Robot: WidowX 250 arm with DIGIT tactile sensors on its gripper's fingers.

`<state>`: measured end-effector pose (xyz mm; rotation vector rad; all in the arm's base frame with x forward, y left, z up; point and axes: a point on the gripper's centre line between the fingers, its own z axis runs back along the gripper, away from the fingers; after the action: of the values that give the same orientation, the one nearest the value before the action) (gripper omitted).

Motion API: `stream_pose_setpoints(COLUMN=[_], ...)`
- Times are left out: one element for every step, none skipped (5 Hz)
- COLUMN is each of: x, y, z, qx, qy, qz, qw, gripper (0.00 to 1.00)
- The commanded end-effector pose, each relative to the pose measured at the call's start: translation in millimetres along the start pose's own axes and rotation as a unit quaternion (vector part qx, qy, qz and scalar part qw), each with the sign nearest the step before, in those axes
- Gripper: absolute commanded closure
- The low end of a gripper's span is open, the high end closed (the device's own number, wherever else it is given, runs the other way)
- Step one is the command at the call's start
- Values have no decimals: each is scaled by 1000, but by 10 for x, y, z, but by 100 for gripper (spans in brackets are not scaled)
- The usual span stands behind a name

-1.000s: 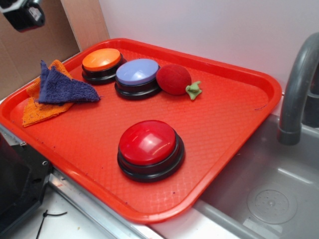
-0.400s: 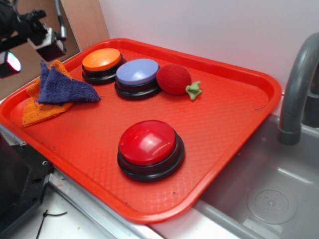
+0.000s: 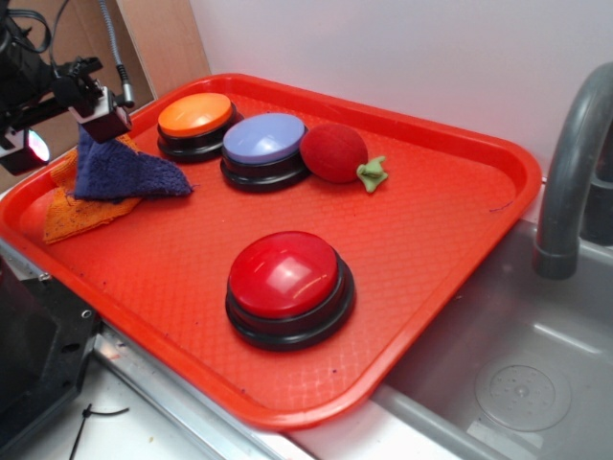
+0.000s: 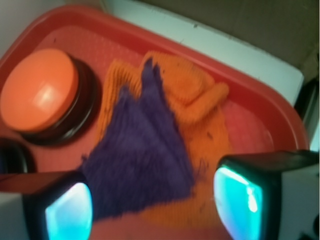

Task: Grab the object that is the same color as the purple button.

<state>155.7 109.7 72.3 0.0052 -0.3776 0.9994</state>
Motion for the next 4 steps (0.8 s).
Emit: stream_pose_setpoints(x=[123, 114, 63, 22], y=[94, 126, 94, 43], z=[-181, -299, -388, -446], qx=[26, 30, -9, -37], qy=[-31, -22, 9, 31], qz=[6, -4, -17, -36], qw=[999, 999, 1000, 998], gripper=[0, 0, 0, 0])
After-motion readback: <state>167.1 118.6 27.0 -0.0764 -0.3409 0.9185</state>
